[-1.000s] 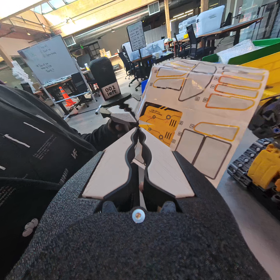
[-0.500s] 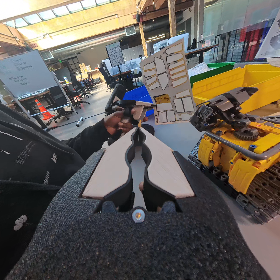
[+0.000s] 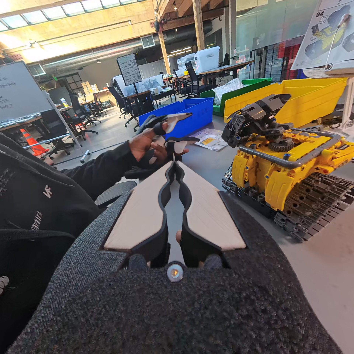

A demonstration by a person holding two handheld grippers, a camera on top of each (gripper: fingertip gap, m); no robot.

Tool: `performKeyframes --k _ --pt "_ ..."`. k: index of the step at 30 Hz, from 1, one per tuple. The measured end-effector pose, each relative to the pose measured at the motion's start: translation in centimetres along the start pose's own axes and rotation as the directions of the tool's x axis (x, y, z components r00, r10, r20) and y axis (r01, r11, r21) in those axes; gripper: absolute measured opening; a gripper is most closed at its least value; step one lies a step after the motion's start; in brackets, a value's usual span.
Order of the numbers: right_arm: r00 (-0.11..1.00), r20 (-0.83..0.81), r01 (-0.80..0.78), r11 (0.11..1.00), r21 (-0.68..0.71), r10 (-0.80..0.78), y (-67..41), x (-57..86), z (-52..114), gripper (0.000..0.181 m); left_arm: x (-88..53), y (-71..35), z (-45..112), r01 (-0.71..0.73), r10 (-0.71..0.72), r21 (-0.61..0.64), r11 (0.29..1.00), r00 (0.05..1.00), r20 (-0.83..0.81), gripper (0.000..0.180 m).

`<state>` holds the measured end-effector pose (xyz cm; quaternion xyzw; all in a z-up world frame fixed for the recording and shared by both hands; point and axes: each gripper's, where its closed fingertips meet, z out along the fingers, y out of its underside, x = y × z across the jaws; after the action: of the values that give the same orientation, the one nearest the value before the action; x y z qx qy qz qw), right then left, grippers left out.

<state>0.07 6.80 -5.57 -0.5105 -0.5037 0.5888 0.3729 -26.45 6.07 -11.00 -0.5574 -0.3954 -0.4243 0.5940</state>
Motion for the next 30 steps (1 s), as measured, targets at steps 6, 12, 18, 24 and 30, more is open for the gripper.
performKeyframes --k 6,12,18,24,30 --pt "0.996 -0.084 0.031 0.999 -0.015 -0.032 0.4 1.4 -1.1 0.0 2.6 5.9 -2.0 -0.244 0.243 -0.276 0.93 0.969 -0.041 0.086" --pt "0.948 -0.192 0.26 0.966 0.009 -0.253 -0.6 1.8 -1.1 0.0 8.8 15.6 -3.1 -0.269 0.066 -0.466 0.843 0.911 -0.408 0.069" --pt "0.637 -0.357 0.719 0.693 -0.044 -0.683 -1.1 0.4 0.0 0.0 12.1 21.3 -0.4 -0.046 -0.304 -0.6 0.798 0.829 -0.469 0.06" --pt "0.2 -0.407 0.921 0.313 -0.233 -0.891 0.2 -0.9 0.7 0.0 12.2 22.0 0.7 0.032 -0.388 -0.618 0.785 0.803 -0.452 0.042" --pt "0.077 -0.36 0.94 0.188 -0.284 -0.93 1.5 -1.4 1.5 0.0 11.7 20.8 0.8 0.016 -0.336 -0.578 0.816 0.826 -0.452 0.025"
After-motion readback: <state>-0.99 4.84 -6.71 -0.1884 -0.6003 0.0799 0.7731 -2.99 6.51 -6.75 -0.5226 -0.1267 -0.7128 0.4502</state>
